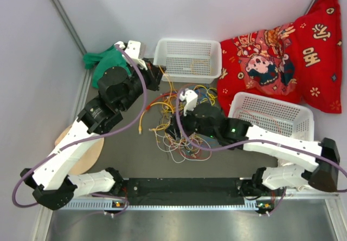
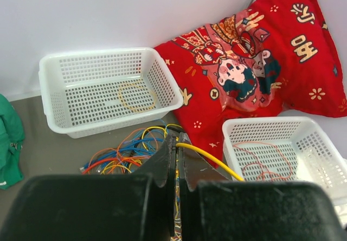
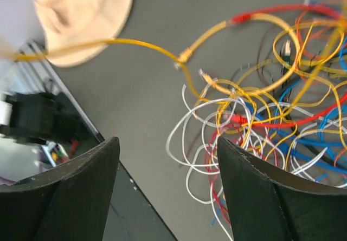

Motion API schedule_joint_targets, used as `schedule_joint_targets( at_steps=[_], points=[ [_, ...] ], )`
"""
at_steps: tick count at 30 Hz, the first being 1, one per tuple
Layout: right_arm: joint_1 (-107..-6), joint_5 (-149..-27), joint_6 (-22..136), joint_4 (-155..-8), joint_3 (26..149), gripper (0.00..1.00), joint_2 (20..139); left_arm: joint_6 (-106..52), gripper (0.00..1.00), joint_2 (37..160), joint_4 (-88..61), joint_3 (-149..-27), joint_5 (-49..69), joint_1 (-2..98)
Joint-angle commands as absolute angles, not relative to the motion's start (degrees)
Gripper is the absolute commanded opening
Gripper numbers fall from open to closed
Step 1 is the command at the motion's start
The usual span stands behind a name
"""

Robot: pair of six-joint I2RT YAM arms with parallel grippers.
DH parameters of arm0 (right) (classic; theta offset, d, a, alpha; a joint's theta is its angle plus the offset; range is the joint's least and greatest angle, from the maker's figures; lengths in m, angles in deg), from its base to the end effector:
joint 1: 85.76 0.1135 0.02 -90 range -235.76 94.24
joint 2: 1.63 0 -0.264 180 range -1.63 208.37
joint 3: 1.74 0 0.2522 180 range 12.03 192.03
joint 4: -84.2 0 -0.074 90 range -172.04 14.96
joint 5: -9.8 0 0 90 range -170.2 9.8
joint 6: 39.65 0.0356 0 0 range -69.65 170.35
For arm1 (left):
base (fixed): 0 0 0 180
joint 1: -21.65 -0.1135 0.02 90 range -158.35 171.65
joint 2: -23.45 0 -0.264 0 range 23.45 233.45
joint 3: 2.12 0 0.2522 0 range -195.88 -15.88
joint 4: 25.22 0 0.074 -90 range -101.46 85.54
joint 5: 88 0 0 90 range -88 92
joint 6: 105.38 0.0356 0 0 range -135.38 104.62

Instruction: Untangle the cables

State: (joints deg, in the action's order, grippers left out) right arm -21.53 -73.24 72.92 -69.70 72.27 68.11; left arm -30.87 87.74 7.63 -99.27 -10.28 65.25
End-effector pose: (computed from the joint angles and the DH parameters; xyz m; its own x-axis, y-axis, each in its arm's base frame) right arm 0.1263 0.2517 0.3393 -0.4736 -0.1047 -0.8745 -0.7182 0.6206 0.3147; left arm 0.1690 -0.1504 0.4882 -0.1387 -0.2283 -0.9637 0.5010 0.8232 -0.2671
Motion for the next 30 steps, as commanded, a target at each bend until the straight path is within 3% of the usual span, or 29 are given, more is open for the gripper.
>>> schedule_joint_targets(
  at_steps=[1,8,11,12,15,22,30],
  points=[
    [-21.0,-73.9,71.3,-67.5,77.0,0.71,74.1,-30.7,0.0,86.8,5.9,-101.8,-10.4,65.2],
    [-20.5,-73.4,73.5,-72.3,74.0,0.7,78.7,-30.8,0.0,86.6,6.6,-102.4,-9.9,65.3],
    [-20.5,-71.9,74.9,-74.3,73.5,0.47,81.0,-30.9,0.0,86.4,6.7,-102.5,-10.1,65.2],
    [-20.5,-71.2,75.2,-74.4,73.7,0.29,81.3,-30.6,0.0,86.5,7.0,-102.6,-10.4,65.2],
    [-20.5,-66.8,76.5,-71.1,73.6,0.0,81.4,-29.6,0.0,86.0,8.3,-103.8,-12.8,65.2],
    [-20.5,-61.6,82.4,-69.4,61.9,0.0,75.1,-25.4,0.0,86.2,6.5,-111.5,-22.5,65.2],
    [-20.5,-62.6,87.9,-69.1,51.6,0.0,71.0,-22.7,0.0,88.3,3.1,-118.4,-22.1,65.2]
  ],
)
